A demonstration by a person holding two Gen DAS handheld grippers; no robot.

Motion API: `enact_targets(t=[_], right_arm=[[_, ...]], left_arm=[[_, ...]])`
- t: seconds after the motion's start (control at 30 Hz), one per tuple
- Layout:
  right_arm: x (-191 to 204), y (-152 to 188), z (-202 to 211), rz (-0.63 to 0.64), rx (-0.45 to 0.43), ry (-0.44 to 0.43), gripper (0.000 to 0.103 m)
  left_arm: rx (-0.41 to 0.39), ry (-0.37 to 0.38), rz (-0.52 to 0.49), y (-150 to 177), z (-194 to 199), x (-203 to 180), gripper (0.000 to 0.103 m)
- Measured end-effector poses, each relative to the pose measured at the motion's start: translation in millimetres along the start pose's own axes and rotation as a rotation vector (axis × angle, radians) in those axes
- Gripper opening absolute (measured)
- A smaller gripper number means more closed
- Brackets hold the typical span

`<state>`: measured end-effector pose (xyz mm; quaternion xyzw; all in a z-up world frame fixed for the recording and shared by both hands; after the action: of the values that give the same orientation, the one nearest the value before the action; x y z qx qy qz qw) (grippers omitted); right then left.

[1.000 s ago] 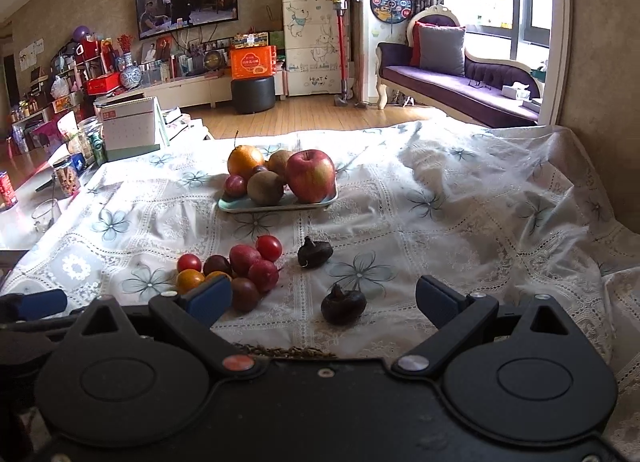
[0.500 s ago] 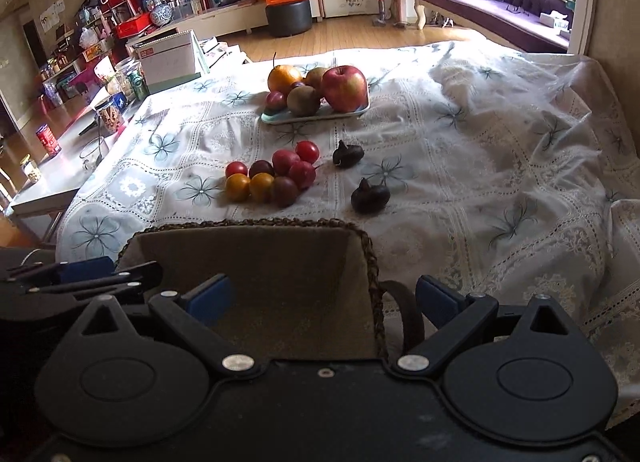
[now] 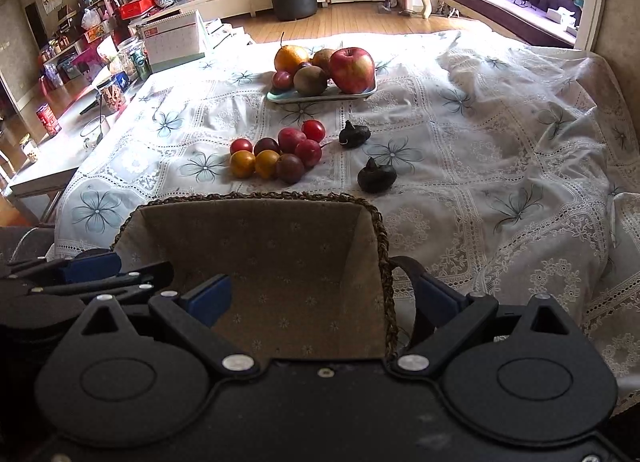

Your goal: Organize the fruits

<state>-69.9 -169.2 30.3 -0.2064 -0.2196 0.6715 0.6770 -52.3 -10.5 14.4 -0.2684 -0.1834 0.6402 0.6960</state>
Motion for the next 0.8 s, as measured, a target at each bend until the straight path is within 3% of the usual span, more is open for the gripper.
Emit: enact_targets(t=[0.8], right_arm=[[1.2,0.6,0.3,0.003,-0.002,0.001,0.102]], left_arm=[[-0.001,0.010,0.012,0.0,0.9,0.0,0.055]])
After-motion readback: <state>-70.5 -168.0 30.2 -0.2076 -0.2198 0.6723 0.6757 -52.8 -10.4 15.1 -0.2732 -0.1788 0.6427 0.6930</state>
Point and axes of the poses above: each gripper's, at about its wrist camera, not at the fingertips, and z roughly against the way its jaws point, x to its left, y to its underside, the point moved 4 cm from there along -z, roughly the way its jaws point, and after that the axes turned 5 degrees about y, right-handed, at the moved point
